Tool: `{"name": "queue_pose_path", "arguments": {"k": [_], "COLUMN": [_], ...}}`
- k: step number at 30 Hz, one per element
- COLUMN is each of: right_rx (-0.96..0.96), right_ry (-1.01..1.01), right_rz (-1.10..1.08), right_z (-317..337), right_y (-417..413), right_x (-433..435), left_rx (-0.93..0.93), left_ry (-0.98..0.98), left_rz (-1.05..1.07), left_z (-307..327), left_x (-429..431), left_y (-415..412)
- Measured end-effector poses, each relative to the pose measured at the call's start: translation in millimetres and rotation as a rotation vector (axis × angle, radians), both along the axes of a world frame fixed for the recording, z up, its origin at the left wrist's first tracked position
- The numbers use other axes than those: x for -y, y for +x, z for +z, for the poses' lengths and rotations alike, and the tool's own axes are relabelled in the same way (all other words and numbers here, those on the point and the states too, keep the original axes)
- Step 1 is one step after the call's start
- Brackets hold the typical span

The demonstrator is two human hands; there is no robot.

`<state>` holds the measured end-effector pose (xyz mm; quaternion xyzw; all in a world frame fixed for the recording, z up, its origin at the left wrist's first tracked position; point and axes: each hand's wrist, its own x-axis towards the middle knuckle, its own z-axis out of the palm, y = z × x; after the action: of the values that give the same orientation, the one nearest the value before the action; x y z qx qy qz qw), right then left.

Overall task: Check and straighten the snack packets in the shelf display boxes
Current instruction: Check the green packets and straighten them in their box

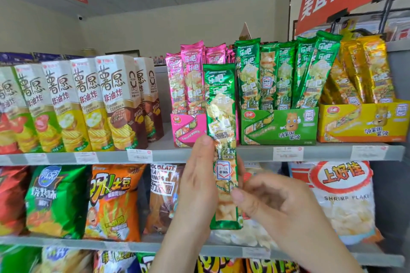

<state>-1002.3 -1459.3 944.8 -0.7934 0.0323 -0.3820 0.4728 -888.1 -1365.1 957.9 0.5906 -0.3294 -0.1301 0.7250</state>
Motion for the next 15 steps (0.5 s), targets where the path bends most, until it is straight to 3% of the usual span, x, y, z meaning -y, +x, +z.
{"name": "queue_pose_path", "arguments": {"k": [5, 10, 15], "right_rx": [0.233, 0.261, 0.325], "right_ry": [0.08, 0.157, 0.17], "right_rz": [-0.052, 0.013, 0.107], "right_z": [40, 60, 57], "right_y": [5, 14, 17], "right_x": [17, 27, 25], "left_rx": [0.115, 0.021, 0.118], "left_ry": [0.086, 0.075, 0.034], "left_rz": [-0.062, -0.178, -0.273], "left_z": [-12, -18, -20], "left_x": [1, -4, -6], "left_y": [-3, -5, 1]}}
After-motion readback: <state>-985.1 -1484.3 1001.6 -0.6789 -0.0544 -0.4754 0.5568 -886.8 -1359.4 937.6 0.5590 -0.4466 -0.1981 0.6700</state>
